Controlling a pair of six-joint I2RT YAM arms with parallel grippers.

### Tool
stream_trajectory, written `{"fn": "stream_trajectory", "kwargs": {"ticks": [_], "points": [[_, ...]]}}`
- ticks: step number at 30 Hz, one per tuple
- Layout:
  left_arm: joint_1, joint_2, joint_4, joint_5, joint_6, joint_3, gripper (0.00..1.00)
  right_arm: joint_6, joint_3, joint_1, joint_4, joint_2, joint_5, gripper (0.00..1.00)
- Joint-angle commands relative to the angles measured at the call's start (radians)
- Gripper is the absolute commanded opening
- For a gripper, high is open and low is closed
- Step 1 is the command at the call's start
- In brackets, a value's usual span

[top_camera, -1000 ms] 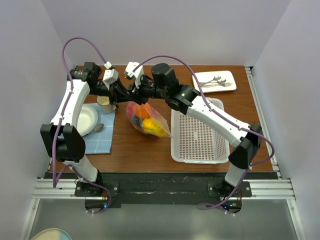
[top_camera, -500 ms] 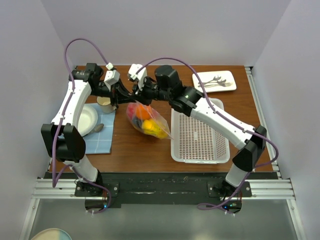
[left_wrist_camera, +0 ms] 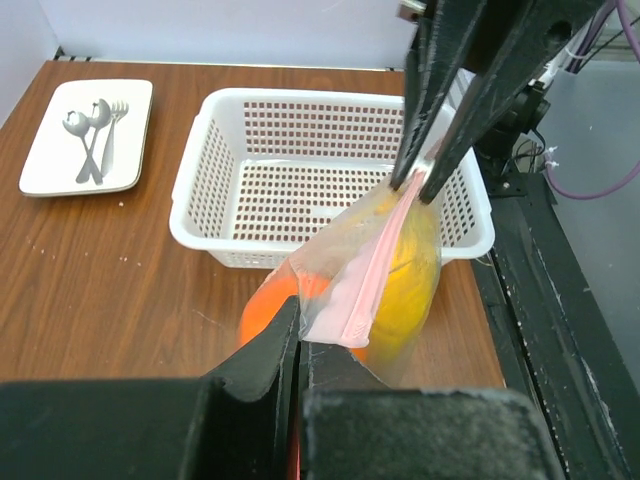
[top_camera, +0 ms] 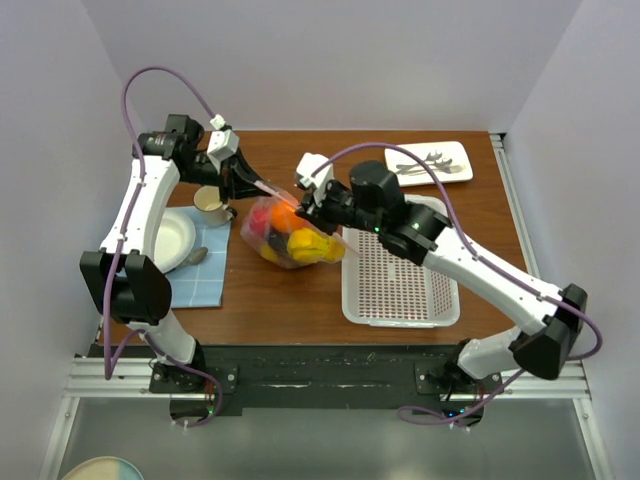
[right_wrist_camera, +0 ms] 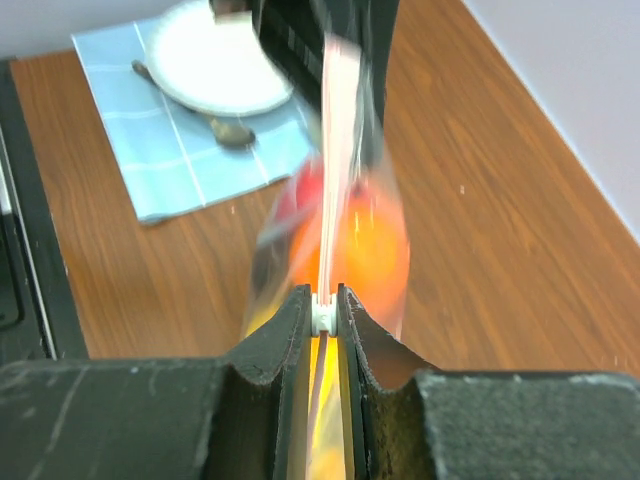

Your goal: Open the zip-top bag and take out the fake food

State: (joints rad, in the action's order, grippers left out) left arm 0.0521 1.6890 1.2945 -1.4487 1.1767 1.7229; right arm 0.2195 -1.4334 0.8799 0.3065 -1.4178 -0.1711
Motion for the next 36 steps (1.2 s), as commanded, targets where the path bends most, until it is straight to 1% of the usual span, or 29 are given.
{"fn": "stream_trajectory", "kwargs": {"ticks": [1,2,3,4,8,9,11,12,14,15,17,18,21,22,24,26,29,36], "points": [[-0.052,-0.043,-0.173,-0.033,-0.152,0.029,0.01,-0.041,0.132,0.004,0.055,0.144,0.070,0.15],[-0.052,-0.049,-0.204,-0.035,-0.181,0.021,0.01,-0.049,0.151,0.005,0.060,0.167,0.077,0.15],[-0.052,-0.057,-0.269,-0.035,-0.240,0.001,0.01,-0.055,0.169,0.004,0.069,0.202,0.087,0.15],[-0.081,-0.072,-0.300,-0.035,-0.270,-0.008,0.01,-0.069,0.204,0.005,0.075,0.221,0.091,0.15],[-0.089,-0.127,-0.454,-0.016,-0.399,-0.071,0.01,-0.107,0.287,0.005,0.095,0.299,0.117,0.16],[-0.089,-0.141,-0.534,-0.010,-0.466,-0.107,0.01,-0.115,0.304,0.004,0.092,0.316,0.122,0.16],[-0.092,-0.186,-0.622,0.008,-0.535,-0.153,0.01,-0.134,0.347,0.005,0.091,0.353,0.134,0.17],[-0.092,-0.199,-0.705,0.014,-0.596,-0.199,0.01,-0.138,0.359,0.004,0.089,0.364,0.137,0.18],[-0.092,-0.232,-0.776,0.021,-0.650,-0.241,0.01,-0.149,0.389,0.005,0.086,0.378,0.133,0.22],[-0.090,-0.239,-0.817,0.019,-0.684,-0.268,0.01,-0.152,0.390,0.005,0.089,0.376,0.130,0.25],[-0.080,-0.247,-0.828,0.025,-0.696,-0.284,0.01,-0.152,0.378,0.004,0.088,0.359,0.121,0.33],[-0.072,-0.246,-0.824,0.033,-0.700,-0.298,0.01,-0.151,0.364,0.005,0.094,0.349,0.117,0.41],[-0.014,-0.256,-0.775,0.076,-0.651,-0.327,0.01,-0.126,0.266,0.005,0.098,0.297,0.130,0.47],[-0.005,-0.262,-0.767,0.094,-0.643,-0.336,0.01,-0.114,0.211,0.005,0.098,0.286,0.133,0.48],[0.009,-0.281,-0.765,0.103,-0.640,-0.365,0.01,-0.100,0.162,0.005,0.088,0.249,0.137,0.53],[0.017,-0.285,-0.770,0.116,-0.641,-0.379,0.01,-0.089,0.107,0.005,0.076,0.223,0.133,0.55],[0.018,-0.285,-0.767,0.120,-0.640,-0.382,0.01,-0.080,0.065,0.004,0.068,0.168,0.113,0.55],[0.028,-0.276,-0.768,0.137,-0.628,-0.384,0.01,-0.150,0.132,0.005,-0.026,0.132,0.004,0.55]]}}
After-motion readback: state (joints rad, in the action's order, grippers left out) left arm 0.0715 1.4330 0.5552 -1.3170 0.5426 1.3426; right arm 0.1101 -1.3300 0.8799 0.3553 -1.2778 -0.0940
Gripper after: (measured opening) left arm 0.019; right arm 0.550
